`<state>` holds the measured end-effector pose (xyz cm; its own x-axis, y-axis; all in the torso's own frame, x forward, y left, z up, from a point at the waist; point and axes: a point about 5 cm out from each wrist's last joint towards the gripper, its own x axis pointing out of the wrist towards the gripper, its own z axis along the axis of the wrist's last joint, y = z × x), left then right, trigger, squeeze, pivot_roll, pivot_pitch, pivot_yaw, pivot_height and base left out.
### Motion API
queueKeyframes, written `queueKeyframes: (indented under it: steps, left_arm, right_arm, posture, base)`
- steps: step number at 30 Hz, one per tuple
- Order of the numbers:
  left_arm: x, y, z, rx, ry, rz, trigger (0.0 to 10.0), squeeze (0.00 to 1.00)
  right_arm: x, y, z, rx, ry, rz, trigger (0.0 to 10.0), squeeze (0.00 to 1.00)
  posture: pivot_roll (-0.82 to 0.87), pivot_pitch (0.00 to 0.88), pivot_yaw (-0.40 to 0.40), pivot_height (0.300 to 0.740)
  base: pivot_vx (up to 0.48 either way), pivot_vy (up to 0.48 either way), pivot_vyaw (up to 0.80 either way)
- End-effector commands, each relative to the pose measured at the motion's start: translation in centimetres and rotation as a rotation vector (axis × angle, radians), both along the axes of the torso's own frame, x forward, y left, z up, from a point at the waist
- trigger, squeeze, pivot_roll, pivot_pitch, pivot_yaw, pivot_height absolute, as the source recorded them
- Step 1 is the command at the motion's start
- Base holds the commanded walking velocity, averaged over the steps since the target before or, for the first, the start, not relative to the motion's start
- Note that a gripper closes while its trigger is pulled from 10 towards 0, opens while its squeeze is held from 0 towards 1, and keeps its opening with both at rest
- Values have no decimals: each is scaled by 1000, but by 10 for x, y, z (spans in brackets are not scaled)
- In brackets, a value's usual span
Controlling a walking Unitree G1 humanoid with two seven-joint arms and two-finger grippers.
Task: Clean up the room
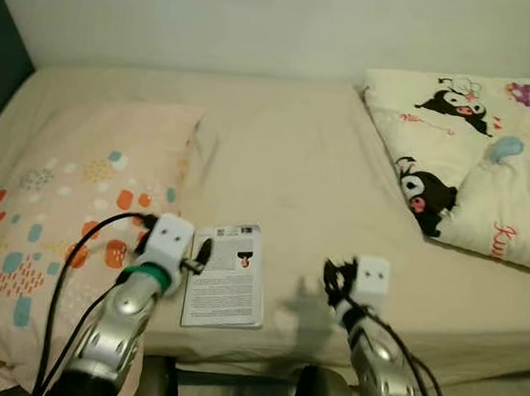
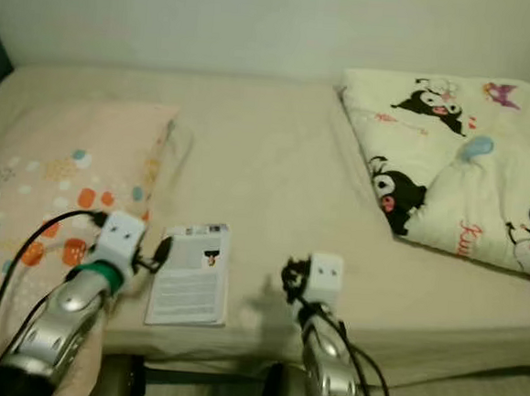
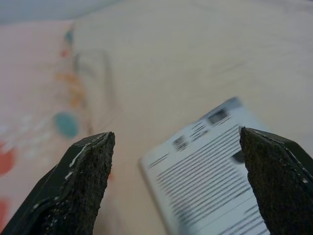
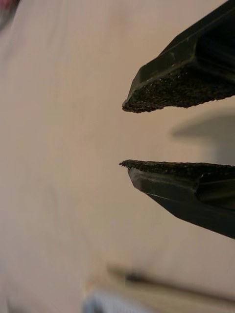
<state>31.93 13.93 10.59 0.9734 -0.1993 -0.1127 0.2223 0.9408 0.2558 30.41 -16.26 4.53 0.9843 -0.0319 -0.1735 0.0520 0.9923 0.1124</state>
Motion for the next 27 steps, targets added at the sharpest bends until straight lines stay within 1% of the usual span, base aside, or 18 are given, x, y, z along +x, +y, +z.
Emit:
queueKeyframes:
  steps: [1,2,3,4,5,9,12,15,20,22,27]
  left_arm:
    - [-4,5,-12,18,31,28,10000,0]
    - [-4,5,-12,18,31,28,10000,0]
    - [-4,7,-13,17,30,46,10000,0]
    - [-8,11,-17,2,37,79,10000,0]
    - [-8,11,-17,2,37,79,10000,0]
    - [-15,16,-24,-11,46,108,10000,0]
    - [-17,18,-27,-10,51,115,10000,0]
    - [-17,20,-29,-10,50,117,10000,0]
    - [-16,25,-27,-15,28,152,10000,0]
    - [-16,25,-27,-15,28,152,10000,0]
    - [-17,25,-29,-16,32,150,10000,0]
  right_arm:
    - [-2,-6,3,-19,-17,-56,10000,0]
    - [-2,-6,3,-19,-17,-56,10000,0]
    - [-3,-9,5,-30,-34,-83,10000,0]
    - [-3,-12,8,-63,-56,-100,10000,0]
    - [-3,-12,8,-63,-56,-100,10000,0]
    - [-2,-7,6,-87,-41,-69,10000,0]
    - [-3,-5,5,-95,-33,-64,10000,0]
    - [-5,-5,3,-99,-18,-76,10000,0]
    - [-9,-11,-1,-95,11,-111,10000,0]
    - [-9,-11,-1,-95,11,-111,10000,0]
    - [-11,-10,-4,-106,20,-111,10000,0]
  posture:
    - [87,0,60,593]
    - [87,0,60,593]
    - [87,0,60,593]
    - [86,0,45,603]
    - [86,0,45,603]
    - [84,0,30,628]
    - [86,0,18,643]
    - [87,0,13,653]
    - [88,0,10,683]
    - [88,0,10,683]
    - [82,0,18,703]
  base:
    - [0,0,0]
    - [0,0,0]
    - [0,0,0]
    - [0,0,0]
    - [0,0,0]
    - [0,0,0]
    - [0,0,0]
    - [0,0,0]
    - [0,0,0]
    - [0,0,0]
    - [0,0,0]
